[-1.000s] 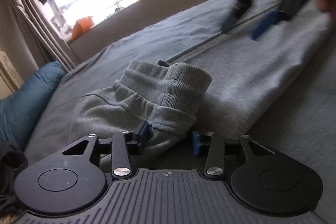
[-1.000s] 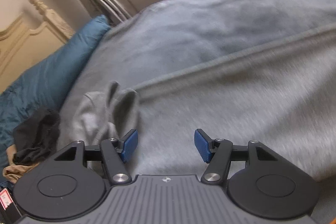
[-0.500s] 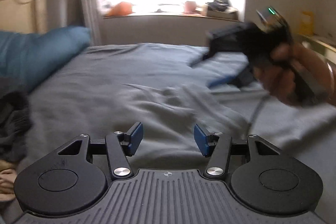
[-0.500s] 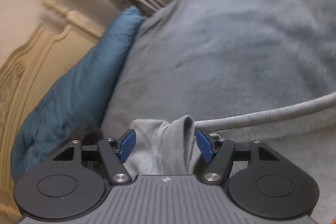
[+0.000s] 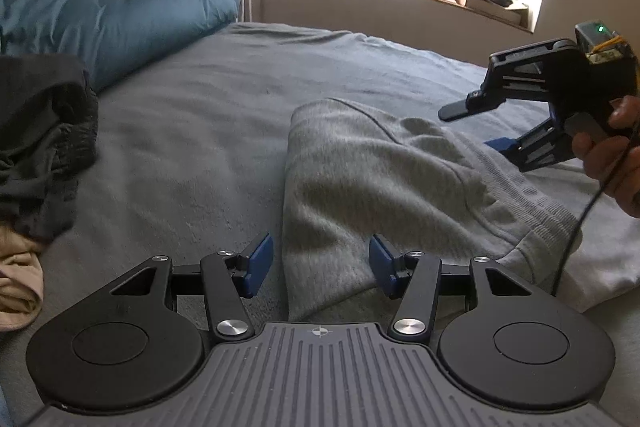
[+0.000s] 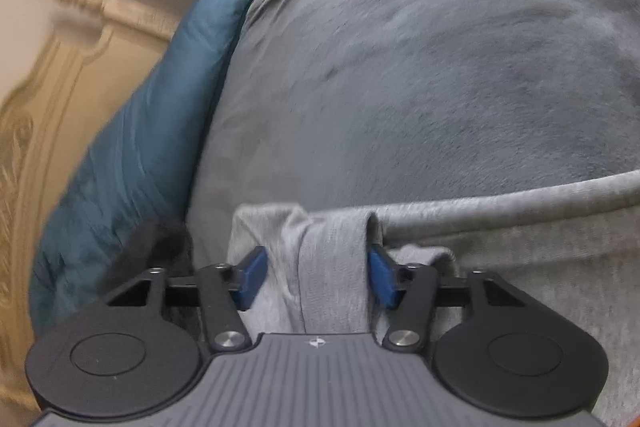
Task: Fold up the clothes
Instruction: 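Grasp the ribbed grey cuff with the right gripper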
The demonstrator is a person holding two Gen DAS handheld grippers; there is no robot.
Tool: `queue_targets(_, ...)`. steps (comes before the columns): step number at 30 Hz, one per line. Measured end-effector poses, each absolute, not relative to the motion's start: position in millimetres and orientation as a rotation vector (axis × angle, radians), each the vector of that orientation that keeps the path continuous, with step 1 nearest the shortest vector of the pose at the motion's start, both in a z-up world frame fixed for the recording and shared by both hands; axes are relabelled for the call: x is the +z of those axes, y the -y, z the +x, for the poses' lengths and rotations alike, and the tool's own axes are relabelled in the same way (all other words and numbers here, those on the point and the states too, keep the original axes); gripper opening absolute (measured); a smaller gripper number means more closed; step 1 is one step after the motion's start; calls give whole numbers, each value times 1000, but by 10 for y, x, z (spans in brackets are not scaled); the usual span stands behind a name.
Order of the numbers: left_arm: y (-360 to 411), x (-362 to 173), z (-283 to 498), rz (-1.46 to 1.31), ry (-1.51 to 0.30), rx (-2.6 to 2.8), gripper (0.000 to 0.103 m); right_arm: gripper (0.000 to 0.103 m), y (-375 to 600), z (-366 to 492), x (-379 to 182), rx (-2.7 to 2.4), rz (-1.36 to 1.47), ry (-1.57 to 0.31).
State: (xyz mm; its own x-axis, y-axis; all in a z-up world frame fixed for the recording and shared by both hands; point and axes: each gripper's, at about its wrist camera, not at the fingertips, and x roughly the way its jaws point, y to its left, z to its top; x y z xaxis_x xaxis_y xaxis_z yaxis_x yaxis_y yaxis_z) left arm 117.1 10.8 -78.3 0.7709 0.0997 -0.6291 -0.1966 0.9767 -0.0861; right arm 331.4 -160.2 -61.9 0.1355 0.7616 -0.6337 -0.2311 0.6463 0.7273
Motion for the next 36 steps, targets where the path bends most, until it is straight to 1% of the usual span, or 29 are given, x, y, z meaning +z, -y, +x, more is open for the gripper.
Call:
queue_targets(1,-111,-792,1171,-155,-675,163,53,48,1569,3278,-598,770,481,-1230)
queue_targets(3,-116,-810,1171,-164,-682,165,53,31,1512,3205,-556,770,398,-1211)
queue_targets(4,-121,-816,1173,-168,-684,166,53,15,1520,3175,-539,773,388,-1207)
queue_targets(6,-133,-809,1173,-174,-685,166,53,6,1573,3123,-494,783,399,-1203)
queue_targets(14,-154,-760,1156,-191,-682,165,53,6,1903,3002,-250,801,525,-1170)
queue_targets(19,-135,-713,1172,-192,-660,181,53,5,2089,3099,-651,706,610,-1257)
queue_targets(21,-111,-661,1177,-176,-635,177,53,6,2129,3088,-642,724,628,-1238)
queue_targets(24,-39,-629,1231,-135,-627,156,55,6,2096,3067,-550,741,550,-1195)
queue_targets(26,53,-709,1350,-71,-692,159,55,9,2045,3061,-554,720,460,-1186)
queue_targets(28,147,-822,1444,-12,-737,169,55,20,2044,3060,-549,701,440,-1184)
queue_targets(29,172,-862,1454,-4,-740,175,55,22,2077,3055,-530,699,453,-1175)
queue_targets(30,185,-886,1448,2,-736,176,55,30,2131,3047,-517,695,470,-1164)
queue_targets(31,186,-888,1440,7,-733,174,55,43,2189,3038,-510,690,487,-1153)
queue_targets(34,161,-880,1425,1,-734,164,55,59,2362,3021,-514,672,542,-1133)
queue_targets(36,151,-875,1429,-1,-738,163,55,64,2493,3031,-626,665,616,-1167)
